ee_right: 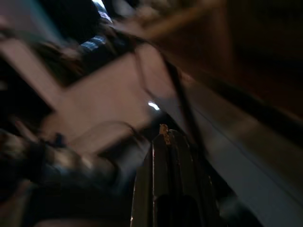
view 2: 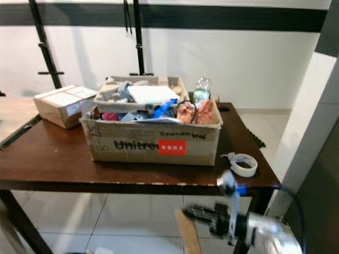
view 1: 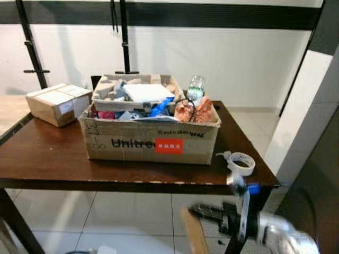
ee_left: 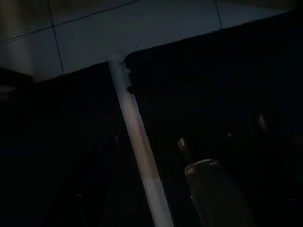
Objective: Picking trash to rubbish bin
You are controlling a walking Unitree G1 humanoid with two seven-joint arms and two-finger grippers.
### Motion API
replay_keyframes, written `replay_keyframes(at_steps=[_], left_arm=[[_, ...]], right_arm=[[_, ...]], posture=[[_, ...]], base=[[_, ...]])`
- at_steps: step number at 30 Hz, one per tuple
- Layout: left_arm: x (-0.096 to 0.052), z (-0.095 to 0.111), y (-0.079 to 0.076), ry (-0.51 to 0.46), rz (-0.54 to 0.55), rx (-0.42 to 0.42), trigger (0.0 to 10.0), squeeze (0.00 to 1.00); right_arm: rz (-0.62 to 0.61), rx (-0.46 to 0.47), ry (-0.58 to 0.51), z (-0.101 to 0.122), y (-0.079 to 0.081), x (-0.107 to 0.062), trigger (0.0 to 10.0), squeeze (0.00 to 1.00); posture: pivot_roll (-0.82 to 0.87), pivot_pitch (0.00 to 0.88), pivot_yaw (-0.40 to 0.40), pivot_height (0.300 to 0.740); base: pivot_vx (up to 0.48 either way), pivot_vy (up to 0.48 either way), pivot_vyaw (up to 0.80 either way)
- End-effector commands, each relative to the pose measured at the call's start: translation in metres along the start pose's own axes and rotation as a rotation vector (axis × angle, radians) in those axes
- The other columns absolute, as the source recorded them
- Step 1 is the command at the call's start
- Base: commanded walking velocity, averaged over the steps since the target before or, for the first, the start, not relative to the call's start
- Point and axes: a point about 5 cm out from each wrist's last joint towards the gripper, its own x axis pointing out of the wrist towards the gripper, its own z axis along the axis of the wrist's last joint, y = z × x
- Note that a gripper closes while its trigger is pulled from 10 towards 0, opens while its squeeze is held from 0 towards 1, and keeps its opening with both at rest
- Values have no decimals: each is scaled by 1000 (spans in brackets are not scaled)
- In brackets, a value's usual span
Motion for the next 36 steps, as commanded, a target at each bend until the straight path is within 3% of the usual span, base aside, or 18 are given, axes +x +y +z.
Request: replay_keyframes(at_steps=[1,2,3,6,9,10,11,12,16,19,23,28,36], left_arm=[[-3,-5,2,-1,-18,46,10000,0],[-3,-2,0,-34,-43,72,10000,0],[-3,-2,0,-34,-43,72,10000,0],[-5,14,-2,-173,-98,124,10000,0],[-8,29,-2,-277,-133,146,10000,0],[-9,39,-2,-333,-151,160,10000,0],[-9,42,-3,-344,-154,165,10000,0],[-10,54,-4,-396,-169,178,10000,0],[-12,71,-6,-472,-183,195,10000,0],[-19,108,-9,-626,-201,180,10000,0],[-26,131,-13,-712,-228,176,10000,0],[-54,205,-25,-922,-331,233,10000,0],[-75,241,-27,-1025,-342,187,10000,0]], right_arm=[[33,-30,-80,23,4,0,10000,0],[25,-73,-181,47,3,5,10000,0],[25,-73,-181,47,3,5,10000,0],[-46,-133,-451,108,-1,8,10000,0],[-94,-142,-608,144,-4,8,10000,0],[-152,-117,-671,161,-6,8,10000,0],[-167,-106,-681,164,-6,8,10000,0],[-284,-109,-746,178,-15,10,10000,0],[-378,-77,-823,191,-25,7,10000,0],[-611,-129,-834,193,-45,1,10000,0],[-705,-151,-827,193,-53,3,10000,0],[-870,-281,-793,206,-64,26,10000,0],[-927,-364,-800,217,-63,48,10000,0]], posture=[[-98,71,-10,740],[-98,69,-11,740],[-98,69,-11,740],[-100,66,-11,740],[-99,62,-12,740],[-98,61,-12,740],[-98,61,-12,740],[-96,58,-12,740],[-95,53,-13,740],[-98,47,-8,740],[-98,48,-6,740],[-98,48,0,740],[-97,57,-4,740]], base=[[0,0,0],[0,0,0],[0,0,0],[0,0,0],[0,0,0],[0,0,0],[0,0,0],[0,0,0],[0,0,0],[0,0,0],[0,0,0],[0,0,0],[0,0,0]])
